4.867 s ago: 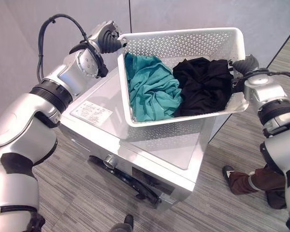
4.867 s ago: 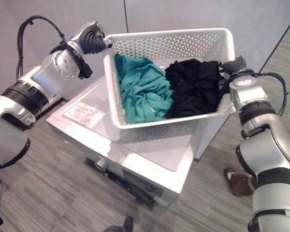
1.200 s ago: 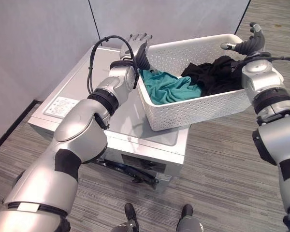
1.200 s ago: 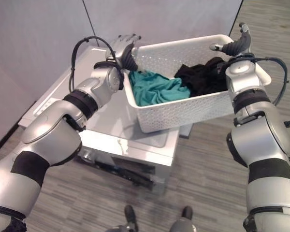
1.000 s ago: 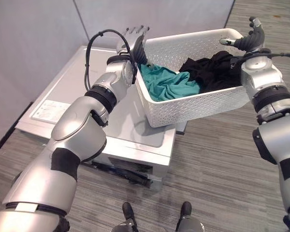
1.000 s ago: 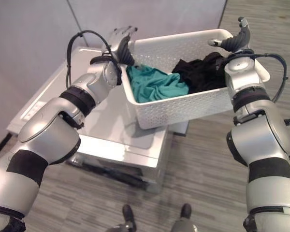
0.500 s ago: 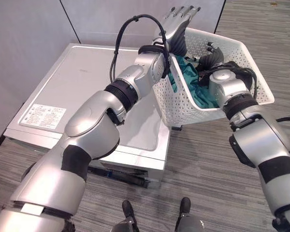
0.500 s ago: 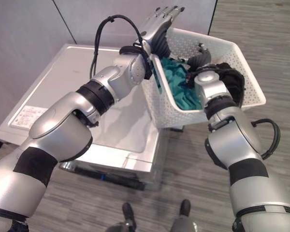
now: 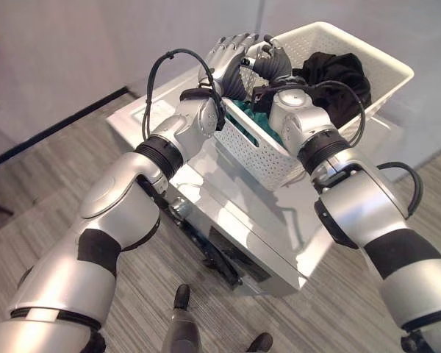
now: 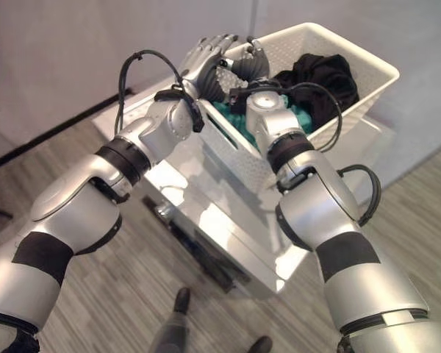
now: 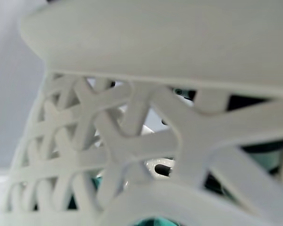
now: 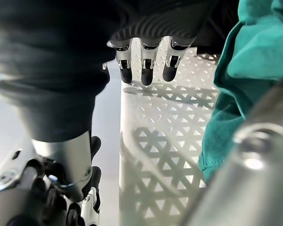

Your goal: Grab the laundry basket,head to the washer,open it,put in the laundry and shut it.

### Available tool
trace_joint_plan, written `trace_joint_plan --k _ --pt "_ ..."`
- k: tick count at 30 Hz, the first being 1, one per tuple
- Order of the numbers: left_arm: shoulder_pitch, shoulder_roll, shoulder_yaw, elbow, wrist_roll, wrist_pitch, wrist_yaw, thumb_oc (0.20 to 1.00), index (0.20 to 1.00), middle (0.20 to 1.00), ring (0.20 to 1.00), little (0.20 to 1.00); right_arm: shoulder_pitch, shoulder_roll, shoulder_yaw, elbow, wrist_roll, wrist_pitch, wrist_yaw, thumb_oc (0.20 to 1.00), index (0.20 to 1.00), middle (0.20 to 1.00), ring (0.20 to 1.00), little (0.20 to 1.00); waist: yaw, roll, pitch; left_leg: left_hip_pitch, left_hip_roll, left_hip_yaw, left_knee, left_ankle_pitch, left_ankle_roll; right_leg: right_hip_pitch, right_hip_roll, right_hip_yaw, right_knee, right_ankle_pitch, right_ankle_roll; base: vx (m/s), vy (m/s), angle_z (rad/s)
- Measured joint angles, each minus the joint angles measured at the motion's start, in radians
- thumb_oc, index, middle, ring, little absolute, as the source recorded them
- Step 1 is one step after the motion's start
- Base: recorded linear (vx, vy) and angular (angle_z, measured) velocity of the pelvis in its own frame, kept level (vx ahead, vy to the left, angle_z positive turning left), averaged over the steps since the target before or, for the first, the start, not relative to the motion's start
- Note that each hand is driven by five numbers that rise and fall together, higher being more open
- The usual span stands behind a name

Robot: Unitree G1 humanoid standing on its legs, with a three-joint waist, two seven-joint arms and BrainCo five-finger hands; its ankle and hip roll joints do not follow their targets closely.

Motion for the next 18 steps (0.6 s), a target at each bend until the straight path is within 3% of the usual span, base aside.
trace_joint_plan --k 5,18 --pt "-0.003 -0.001 -0.003 0.037 -0.003 -0.011 0.022 1.000 1.000 1.000 1.000 1.000 -0.004 0.001 0.003 0.003 -0.001 -0.001 0.000 1.000 1.000 1.000 1.000 1.000 -0.002 -0.008 -0.003 0.000 -0.052 -0.034 0.002 0.007 0.000 0.014 -0.050 0.060 0.031 -0.022 0.016 0.06 0.007 0.38" --pt "0.001 0.003 -0.026 0.072 -0.022 -0.007 0.035 1.000 1.000 1.000 1.000 1.000 0.011 0.014 0.001 0.019 -0.004 -0.001 0.000 1.000 1.000 1.000 1.000 1.000 -0.028 -0.019 0.001 0.018 -0.053 -0.008 0.015 0.007 0.001 0.018 -0.058 0.099 0.032 -0.027 0.029 0.00 -0.008 -0.05"
